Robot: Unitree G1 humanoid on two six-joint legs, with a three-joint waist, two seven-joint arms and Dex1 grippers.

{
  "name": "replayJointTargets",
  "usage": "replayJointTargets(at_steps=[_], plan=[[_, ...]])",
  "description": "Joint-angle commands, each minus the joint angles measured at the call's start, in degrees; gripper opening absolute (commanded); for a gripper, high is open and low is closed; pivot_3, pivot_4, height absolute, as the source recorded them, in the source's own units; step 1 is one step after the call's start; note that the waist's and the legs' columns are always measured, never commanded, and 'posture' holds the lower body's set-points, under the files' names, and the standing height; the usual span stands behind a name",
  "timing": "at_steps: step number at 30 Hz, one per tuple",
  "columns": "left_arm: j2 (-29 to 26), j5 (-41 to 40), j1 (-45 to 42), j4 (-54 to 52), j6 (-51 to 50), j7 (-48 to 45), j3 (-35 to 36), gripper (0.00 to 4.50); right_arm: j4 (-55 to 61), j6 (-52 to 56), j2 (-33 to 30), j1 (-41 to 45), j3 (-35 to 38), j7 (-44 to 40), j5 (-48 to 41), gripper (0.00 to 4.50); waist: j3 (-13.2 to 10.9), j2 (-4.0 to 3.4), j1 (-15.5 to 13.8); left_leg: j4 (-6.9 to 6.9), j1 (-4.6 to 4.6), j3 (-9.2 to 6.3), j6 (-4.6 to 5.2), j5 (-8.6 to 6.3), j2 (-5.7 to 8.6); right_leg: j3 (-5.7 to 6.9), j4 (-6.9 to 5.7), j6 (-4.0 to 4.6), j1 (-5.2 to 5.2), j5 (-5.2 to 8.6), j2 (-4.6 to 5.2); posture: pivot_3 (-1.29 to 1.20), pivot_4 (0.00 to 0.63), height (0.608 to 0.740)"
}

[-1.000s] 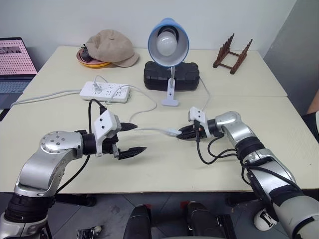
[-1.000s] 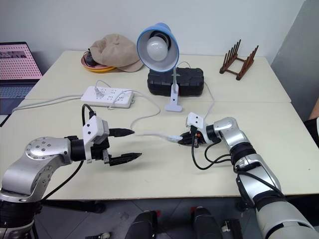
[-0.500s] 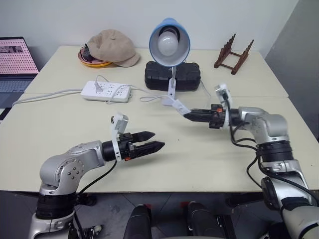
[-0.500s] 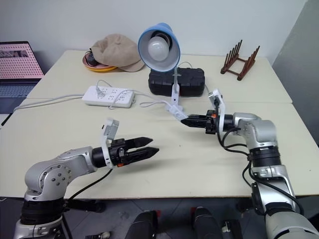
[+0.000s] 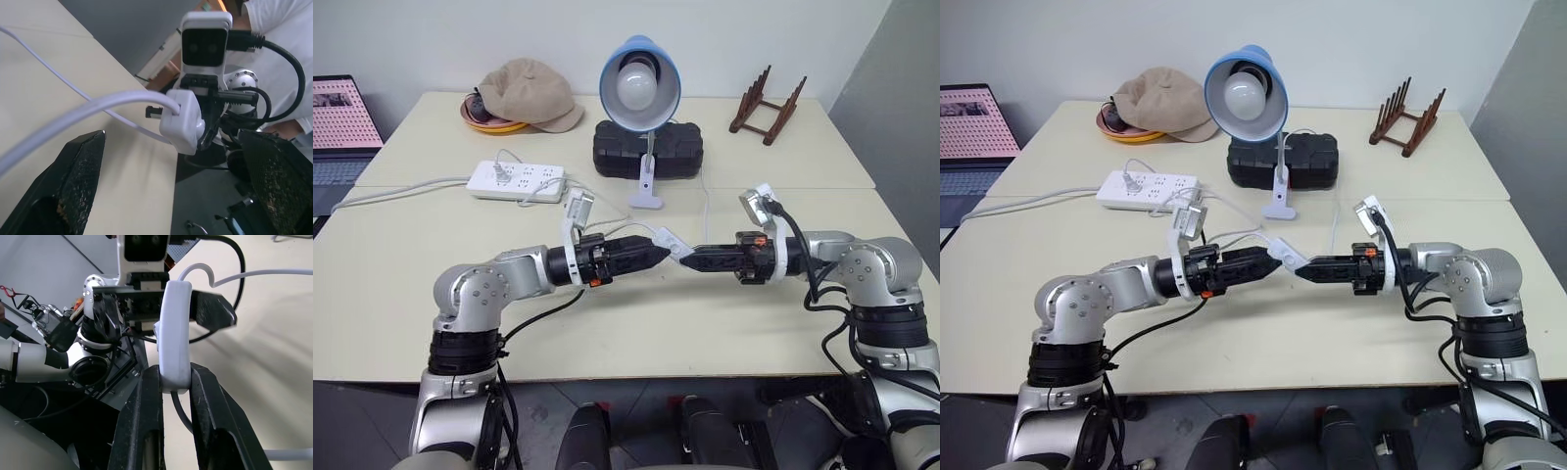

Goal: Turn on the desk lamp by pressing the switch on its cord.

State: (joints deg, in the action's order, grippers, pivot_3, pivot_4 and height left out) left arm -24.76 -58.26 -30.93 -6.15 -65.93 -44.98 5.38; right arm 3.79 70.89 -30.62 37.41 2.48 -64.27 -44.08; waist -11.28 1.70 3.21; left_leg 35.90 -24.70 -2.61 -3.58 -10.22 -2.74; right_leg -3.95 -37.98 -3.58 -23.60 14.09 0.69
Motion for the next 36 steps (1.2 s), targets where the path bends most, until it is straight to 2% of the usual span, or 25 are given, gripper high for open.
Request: replayJointTargets(at_steps=[1, 4, 7, 14, 17, 21, 25, 29, 31, 32, 35, 36], plan=[[-0.54, 0.09, -1.01, -0.16, 1.23, -1.77, 0.04, 4.5, 2.47, 0.09, -0.97, -0.02, 0.89, 0.45, -2.7, 0.36, 0.0, 0.0, -0.02, 0.0, 0.0, 0.0, 0.0, 0.0, 0.0, 0.0, 0.0, 0.0, 0.0, 0.0, 0.0, 0.0, 0.15, 0.74], [-0.57, 0.38, -0.85, 0.12, 1.7, -2.5, -0.08, 4.5, 2.85, 0.27, -1.2, -0.16, 0.87, 0.85, -3.45, 0.36, 0.0, 0.0, -0.02, 0.01, 0.0, 0.0, 0.0, 0.0, 0.0, 0.0, 0.01, 0.01, 0.0, 0.01, 0.0, 0.0, 0.15, 0.74], [-0.35, 0.91, -0.85, 0.38, 2.42, -2.86, -0.24, 4.09, 2.99, 0.17, -1.54, -0.24, 0.57, 1.01, -4.03, 0.36, 0.0, 0.0, -0.03, 0.02, 0.0, 0.0, 0.0, 0.0, 0.0, 0.0, 0.0, 0.05, 0.0, 0.03, 0.0, 0.0, 0.15, 0.74], [-0.17, 1.11, -0.62, 0.6, 3.26, -3.5, -0.53, 2.76, 3.16, -0.47, -1.75, 0.17, -1.13, 0.68, -4.44, 0.36, 0.0, 0.0, -0.04, 0.0, 0.0, 0.0, 0.0, 0.0, 0.0, 0.0, 0.02, 0.19, 0.0, 0.11, 0.0, 0.0, 0.15, 0.74], [-0.07, 1.22, -0.64, 0.74, 3.5, -3.63, -0.55, 2.0, 3.23, -0.63, -1.84, 0.24, -1.69, 0.54, -4.6, 0.36, 0.0, 0.0, -0.05, 0.0, 0.0, 0.0, 0.0, 0.0, 0.0, 0.0, 0.02, 0.2, -0.01, 0.11, 0.0, 0.0, 0.15, 0.74], [-0.16, 1.07, -0.49, 0.26, 3.5, -4.02, -0.77, 1.24, 2.99, -0.6, -1.58, 0.7, -1.81, 0.87, -4.85, 0.36, 0.0, 0.0, -0.05, 0.01, 0.0, 0.0, 0.0, 0.0, 0.0, 0.0, 0.02, 0.21, -0.01, 0.12, 0.0, 0.0, 0.15, 0.74], [-0.24, 1.07, -0.34, -0.05, 3.36, -4.23, -0.75, 0.67, 2.62, -0.67, -1.72, 0.91, -1.74, 0.93, -4.94, 0.36, 0.0, 0.0, -0.05, 0.0, -0.01, 0.0, 0.0, 0.0, 0.0, 0.0, 0.03, 0.24, -0.02, 0.14, 0.0, 0.0, 0.15, 0.74], [-0.25, 1.25, -0.73, 0.04, 3.46, -3.79, -0.47, 0.61, 2.48, -0.84, -2.03, 0.84, -1.69, 0.95, -5.12, 0.36, 0.0, 0.0, -0.05, 0.0, -0.01, 0.0, 0.0, 0.0, 0.0, 0.0, 0.04, 0.24, -0.02, 0.14, 0.0, 0.0, 0.15, 0.74], [-0.41, -1.37, -1.15, -0.3, 1.73, -4.99, 0.3, 1.31, 2.47, -0.83, -1.99, 0.75, -1.46, 1.19, -5.27, 0.36, 0.0, 0.0, -0.05, 0.0, -0.02, 0.0, 0.0, 0.0, 0.0, 0.0, 0.04, 0.25, -0.02, 0.15, 0.0, 0.0, 0.15, 0.74], [-0.32, -0.93, -1.27, -0.64, 1.91, -4.35, 0.07, 1.38, 2.52, -0.87, -1.97, 0.7, -1.44, 1.29, -5.32, 0.36, 0.0, 0.0, -0.05, 0.0, -0.01, 0.0, 0.0, 0.0, 0.0, 0.0, 0.04, 0.25, -0.02, 0.15, 0.0, 0.0, 0.15, 0.74], [0.02, -0.87, -1.85, -0.34, 1.21, -3.33, -0.3, 1.96, 2.62, -0.97, -2.03, 0.59, -1.53, 1.5, -5.63, 0.36, 0.0, 0.0, -0.05, 0.0, -0.02, 0.0, 0.0, 0.0, 0.0, 0.0, 0.04, 0.25, -0.02, 0.15, 0.0, 0.0, 0.15, 0.74], [-0.08, -1.41, -1.93, -0.33, 0.85, -3.78, -0.27, 1.96, 2.63, -0.99, -2.06, 0.56, -1.55, 1.55, -5.7, 0.36, 0.0, 0.0, -0.05, 0.0, -0.02, -0.01, 0.0, 0.0, 0.0, 0.0, 0.05, 0.25, -0.02, 0.15, 0.0, 0.0, 0.15, 0.74]])
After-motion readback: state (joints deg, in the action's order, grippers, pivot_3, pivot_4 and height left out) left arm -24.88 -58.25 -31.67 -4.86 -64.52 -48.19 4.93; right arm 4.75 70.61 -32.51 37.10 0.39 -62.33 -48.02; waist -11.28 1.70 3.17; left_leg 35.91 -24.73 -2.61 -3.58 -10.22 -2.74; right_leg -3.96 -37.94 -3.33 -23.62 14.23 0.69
